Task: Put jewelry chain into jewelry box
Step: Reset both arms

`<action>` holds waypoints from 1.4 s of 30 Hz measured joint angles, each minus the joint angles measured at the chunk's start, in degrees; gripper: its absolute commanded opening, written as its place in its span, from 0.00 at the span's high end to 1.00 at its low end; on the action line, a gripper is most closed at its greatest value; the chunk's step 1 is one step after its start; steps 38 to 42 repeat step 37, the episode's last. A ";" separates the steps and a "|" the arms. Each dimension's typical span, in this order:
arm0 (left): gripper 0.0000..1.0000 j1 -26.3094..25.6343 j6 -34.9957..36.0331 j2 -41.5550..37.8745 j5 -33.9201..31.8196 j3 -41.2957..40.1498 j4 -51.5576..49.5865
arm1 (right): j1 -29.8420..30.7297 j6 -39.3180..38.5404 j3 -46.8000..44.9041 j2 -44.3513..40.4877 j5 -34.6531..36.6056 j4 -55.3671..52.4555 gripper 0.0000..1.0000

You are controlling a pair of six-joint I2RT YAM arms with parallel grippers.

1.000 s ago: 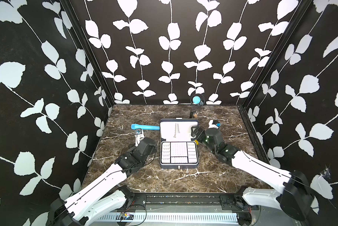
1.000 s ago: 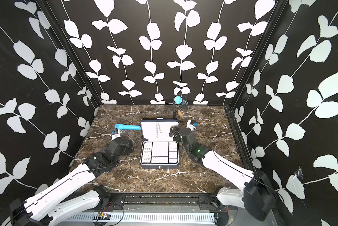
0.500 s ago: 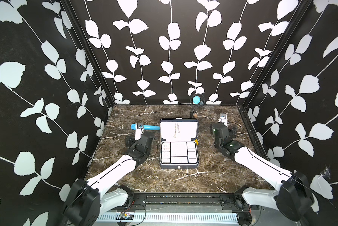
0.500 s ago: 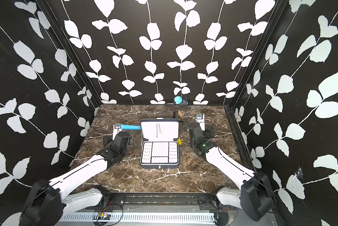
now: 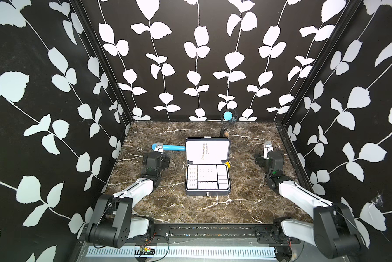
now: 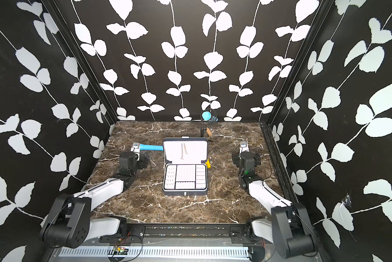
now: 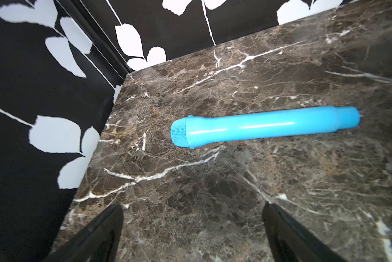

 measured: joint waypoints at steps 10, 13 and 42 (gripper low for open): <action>0.01 2.16 1.60 7.41 10.80 -4.63 17.18 | -1.11 0.76 -12.81 14.23 -3.43 26.58 0.01; 0.01 2.19 1.55 11.78 9.49 -5.42 23.85 | -1.14 1.05 -13.97 17.88 -2.82 30.51 0.01; 0.02 4.46 -1.95 16.06 5.95 -3.21 25.11 | -7.69 7.06 -4.22 15.72 -8.52 20.48 0.01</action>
